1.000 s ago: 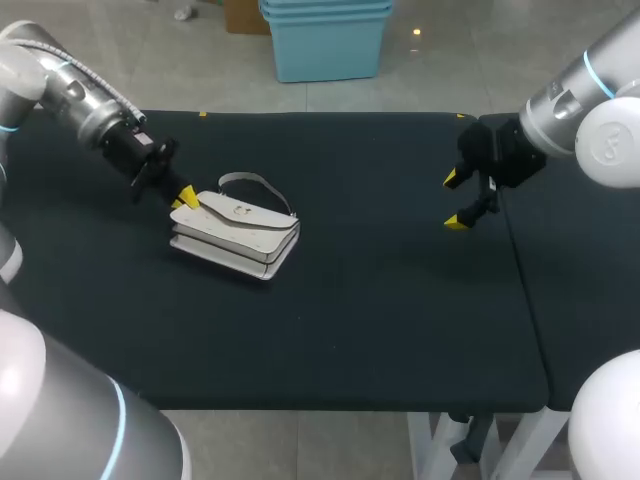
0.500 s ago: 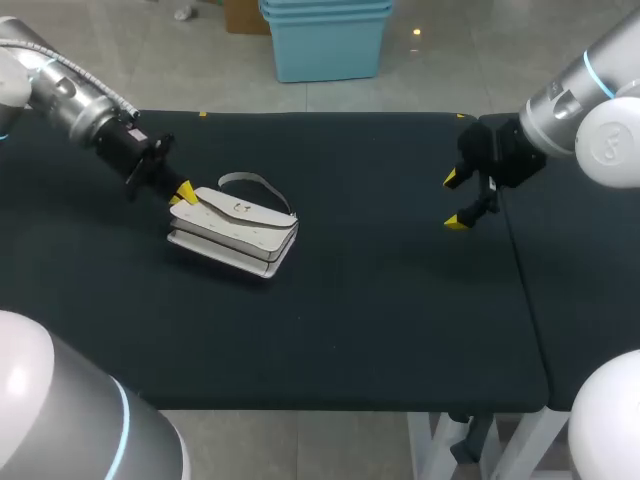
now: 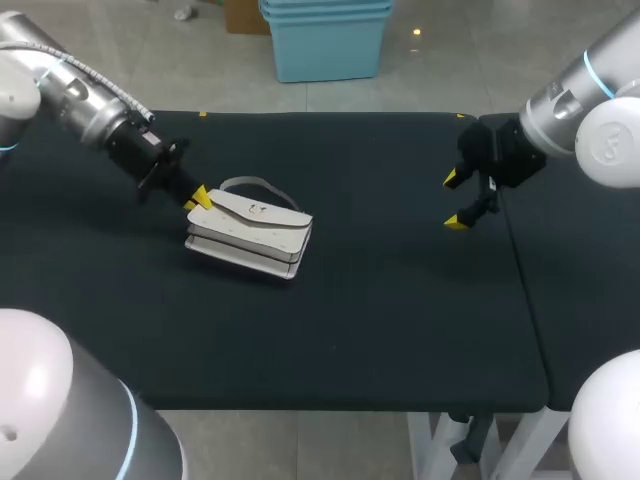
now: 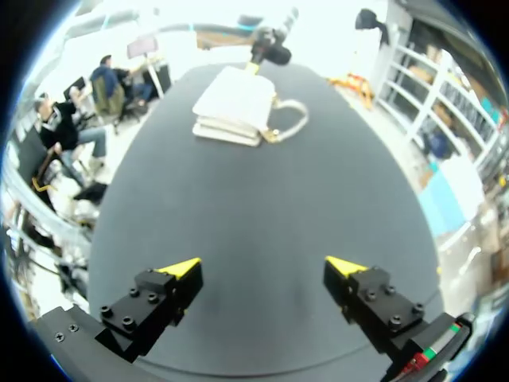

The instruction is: Pick up the bag, open it, inspect its contents, close it, and place it on the opposite side

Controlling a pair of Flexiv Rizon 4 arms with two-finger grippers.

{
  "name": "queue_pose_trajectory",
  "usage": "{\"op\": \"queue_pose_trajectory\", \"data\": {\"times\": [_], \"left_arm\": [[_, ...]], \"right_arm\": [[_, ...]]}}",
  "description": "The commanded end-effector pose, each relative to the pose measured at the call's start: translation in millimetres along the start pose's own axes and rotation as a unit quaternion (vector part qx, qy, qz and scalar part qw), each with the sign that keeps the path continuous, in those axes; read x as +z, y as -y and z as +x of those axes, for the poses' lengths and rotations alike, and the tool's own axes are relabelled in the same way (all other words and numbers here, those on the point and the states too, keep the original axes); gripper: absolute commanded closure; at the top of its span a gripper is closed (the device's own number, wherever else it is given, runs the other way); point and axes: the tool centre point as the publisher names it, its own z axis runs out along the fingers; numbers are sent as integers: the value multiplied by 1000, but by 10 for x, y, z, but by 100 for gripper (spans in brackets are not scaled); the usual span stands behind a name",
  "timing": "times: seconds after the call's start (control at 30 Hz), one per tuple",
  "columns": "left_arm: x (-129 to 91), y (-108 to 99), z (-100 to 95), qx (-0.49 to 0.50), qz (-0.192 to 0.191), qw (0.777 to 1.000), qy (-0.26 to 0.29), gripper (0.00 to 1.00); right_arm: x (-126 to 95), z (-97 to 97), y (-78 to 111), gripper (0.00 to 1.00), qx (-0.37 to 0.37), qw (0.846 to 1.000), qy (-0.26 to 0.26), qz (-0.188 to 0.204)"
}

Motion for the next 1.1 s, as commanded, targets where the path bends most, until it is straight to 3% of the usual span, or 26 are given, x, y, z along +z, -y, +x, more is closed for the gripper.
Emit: {"op": "queue_pose_trajectory", "data": {"times": [0.03,0.33,0.73,0.97,1.1], "left_arm": [[107,-62,106,0,191,982,12,100],[384,-61,255,20,231,972,30,100],[685,55,399,31,244,968,42,100],[790,218,467,37,178,983,33,100],[844,300,509,43,111,993,23,100]], "right_arm": [[0,-4,1,0,0,1000,-1,0],[0,-4,1,0,0,1000,-1,0],[0,-4,1,0,0,1000,-1,0],[0,-4,1,0,0,1000,-1,0],[0,-4,1,0,0,1000,-1,0]]}}
